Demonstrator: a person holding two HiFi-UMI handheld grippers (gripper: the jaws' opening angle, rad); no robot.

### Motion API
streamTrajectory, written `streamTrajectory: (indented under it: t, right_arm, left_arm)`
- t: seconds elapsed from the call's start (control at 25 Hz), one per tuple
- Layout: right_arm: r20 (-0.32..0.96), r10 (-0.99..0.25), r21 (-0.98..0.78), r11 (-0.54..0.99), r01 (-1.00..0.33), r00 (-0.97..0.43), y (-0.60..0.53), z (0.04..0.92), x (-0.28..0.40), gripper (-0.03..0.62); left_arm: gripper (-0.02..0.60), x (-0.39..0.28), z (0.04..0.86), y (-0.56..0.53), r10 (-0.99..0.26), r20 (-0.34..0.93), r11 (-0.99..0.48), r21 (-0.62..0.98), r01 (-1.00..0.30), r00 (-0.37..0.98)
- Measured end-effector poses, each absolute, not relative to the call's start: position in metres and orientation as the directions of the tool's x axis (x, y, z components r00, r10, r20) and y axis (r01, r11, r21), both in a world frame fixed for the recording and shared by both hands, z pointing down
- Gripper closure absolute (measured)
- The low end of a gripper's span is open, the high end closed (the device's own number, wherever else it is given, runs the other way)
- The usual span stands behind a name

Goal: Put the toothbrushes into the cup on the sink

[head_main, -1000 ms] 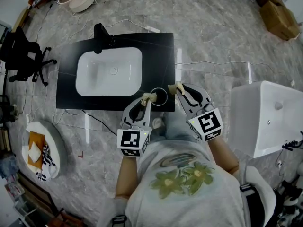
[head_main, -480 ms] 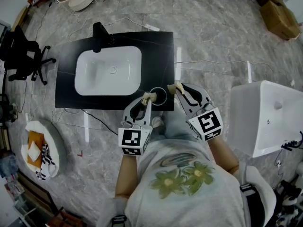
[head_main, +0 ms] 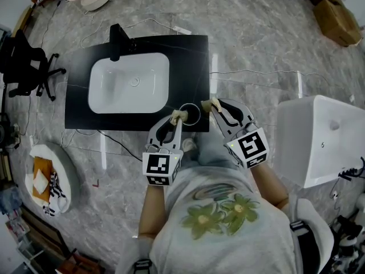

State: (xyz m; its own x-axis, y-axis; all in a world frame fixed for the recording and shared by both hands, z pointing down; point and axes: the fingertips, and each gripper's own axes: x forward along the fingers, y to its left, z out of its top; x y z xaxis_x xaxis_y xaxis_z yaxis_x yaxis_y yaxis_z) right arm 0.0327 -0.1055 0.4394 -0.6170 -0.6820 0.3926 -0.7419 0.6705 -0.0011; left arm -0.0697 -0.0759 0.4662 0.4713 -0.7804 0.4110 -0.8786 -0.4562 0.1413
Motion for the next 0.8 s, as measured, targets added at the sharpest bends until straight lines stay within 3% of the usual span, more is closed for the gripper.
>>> streamTrajectory:
  t: [0.8]
  right_arm:
    - [0.411,-0.673,-0.010,0.671,-0.741,-0.615,-0.112,0.447,0.032,0.513]
  left_arm:
    - [0.520,-0.065,0.489,-0.083,-0.752,0.456,-0.469,0.136,-0.872,0.476]
